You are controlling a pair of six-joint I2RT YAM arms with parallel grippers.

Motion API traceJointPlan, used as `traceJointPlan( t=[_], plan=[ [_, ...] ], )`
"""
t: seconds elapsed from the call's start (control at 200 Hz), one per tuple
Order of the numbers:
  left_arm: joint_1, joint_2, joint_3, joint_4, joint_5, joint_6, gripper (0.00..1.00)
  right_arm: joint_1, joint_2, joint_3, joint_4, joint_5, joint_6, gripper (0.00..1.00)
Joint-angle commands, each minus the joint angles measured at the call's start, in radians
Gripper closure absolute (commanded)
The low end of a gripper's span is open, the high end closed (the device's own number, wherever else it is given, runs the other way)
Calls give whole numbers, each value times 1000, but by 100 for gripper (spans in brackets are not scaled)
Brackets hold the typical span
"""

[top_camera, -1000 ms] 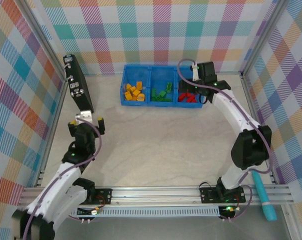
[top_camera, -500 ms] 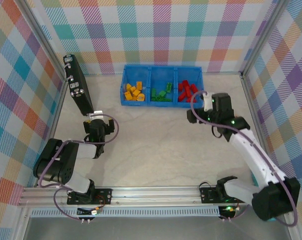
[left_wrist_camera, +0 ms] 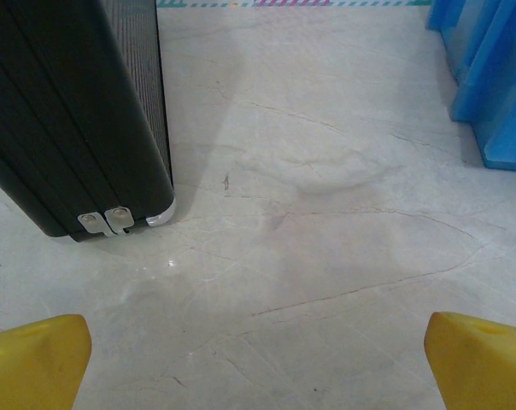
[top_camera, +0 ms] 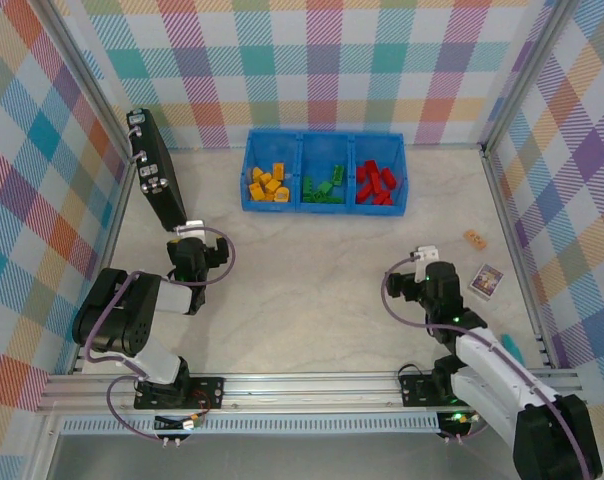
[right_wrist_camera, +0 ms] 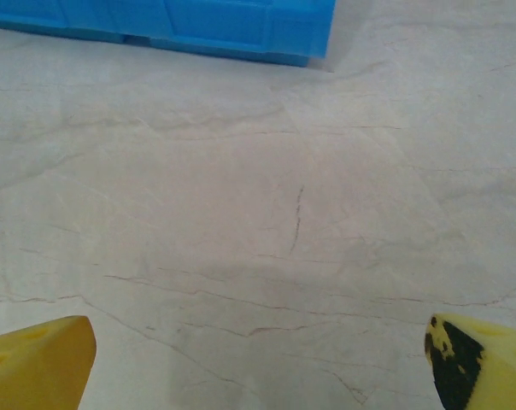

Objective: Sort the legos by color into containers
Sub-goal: Reset both arms

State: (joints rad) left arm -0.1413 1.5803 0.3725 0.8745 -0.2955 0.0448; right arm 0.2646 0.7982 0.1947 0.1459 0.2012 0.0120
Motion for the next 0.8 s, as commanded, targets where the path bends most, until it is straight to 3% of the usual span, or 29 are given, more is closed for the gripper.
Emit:
traceJointPlan(
  t=[0.0, 0.335, 0.41, 0.52, 0.62, 0.665, 0.795],
  plan=[
    [13, 3, 17, 34, 19, -13, 0, -59, 50, -18, 300, -13, -24, 1],
    [30, 3, 26, 17, 38, -28, 0, -158, 578, 172, 631, -156, -100, 1],
    [35, 3, 27, 14, 42, -31, 0, -166, 665, 266, 533, -173, -101, 1],
    [37, 2, 28, 11, 46, -32, 0, -206, 673, 265, 540, -216, -66, 1],
    [39, 3, 29, 11, 48, -32, 0, -242, 755, 187, 775, -263, -37, 1],
    [39, 2, 29, 10, 48, -32, 0, -252, 729, 221, 656, -260, -27, 1],
    [40, 3, 29, 9, 50, -33, 0, -262, 743, 216, 695, -269, -15, 1]
  ],
)
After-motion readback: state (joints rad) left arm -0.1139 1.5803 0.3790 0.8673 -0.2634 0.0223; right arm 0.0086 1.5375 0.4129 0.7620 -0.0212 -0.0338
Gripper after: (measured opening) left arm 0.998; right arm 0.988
